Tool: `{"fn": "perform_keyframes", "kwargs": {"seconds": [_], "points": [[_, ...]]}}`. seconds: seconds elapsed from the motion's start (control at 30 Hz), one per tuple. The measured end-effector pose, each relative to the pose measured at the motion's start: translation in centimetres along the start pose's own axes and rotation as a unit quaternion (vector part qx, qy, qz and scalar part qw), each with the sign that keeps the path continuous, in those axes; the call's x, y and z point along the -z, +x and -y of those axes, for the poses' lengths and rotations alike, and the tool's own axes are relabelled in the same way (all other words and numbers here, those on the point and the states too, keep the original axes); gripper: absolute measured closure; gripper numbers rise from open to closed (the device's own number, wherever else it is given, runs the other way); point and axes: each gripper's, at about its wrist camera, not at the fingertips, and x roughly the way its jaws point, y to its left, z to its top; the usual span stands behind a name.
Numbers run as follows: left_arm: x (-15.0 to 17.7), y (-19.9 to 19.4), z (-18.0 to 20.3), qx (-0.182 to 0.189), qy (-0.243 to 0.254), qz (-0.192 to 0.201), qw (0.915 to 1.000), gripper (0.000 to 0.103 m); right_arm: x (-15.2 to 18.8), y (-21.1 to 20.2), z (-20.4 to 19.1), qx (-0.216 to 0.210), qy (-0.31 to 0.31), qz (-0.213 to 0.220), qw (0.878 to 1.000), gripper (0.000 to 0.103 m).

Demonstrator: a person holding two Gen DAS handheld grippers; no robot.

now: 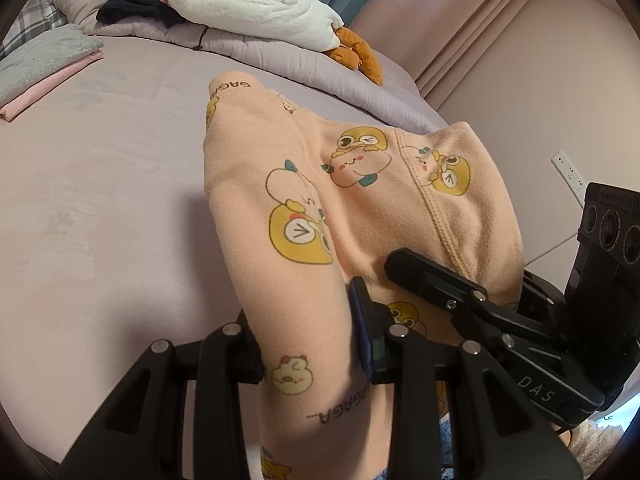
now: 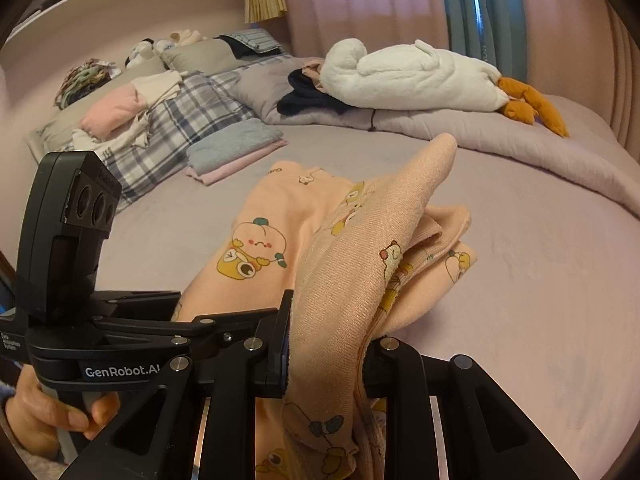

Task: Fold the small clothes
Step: 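Fold the lifted edge over the bundle with the right gripper while the left gripper holds the shirt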

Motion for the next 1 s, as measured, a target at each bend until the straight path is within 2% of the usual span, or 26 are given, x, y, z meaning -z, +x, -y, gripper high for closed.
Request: {"fn": "perform_keyframes", "kwargs": {"seconds": [0.5,1.0], "points": [[-0.5,-1.4,0.8,-0.004,0.024,0.025,0.9994,0.07,-0.8,-0.5,-0.3,0.007,-0.007,0.016,1.0,0.078],[-2.8,-1.4,1.6,-0.01,0.045,0.037,0.9983,0.07,-1.7,-1.0,-0.1,0.013,-0.006,0.039,0.999,0.078]]}}
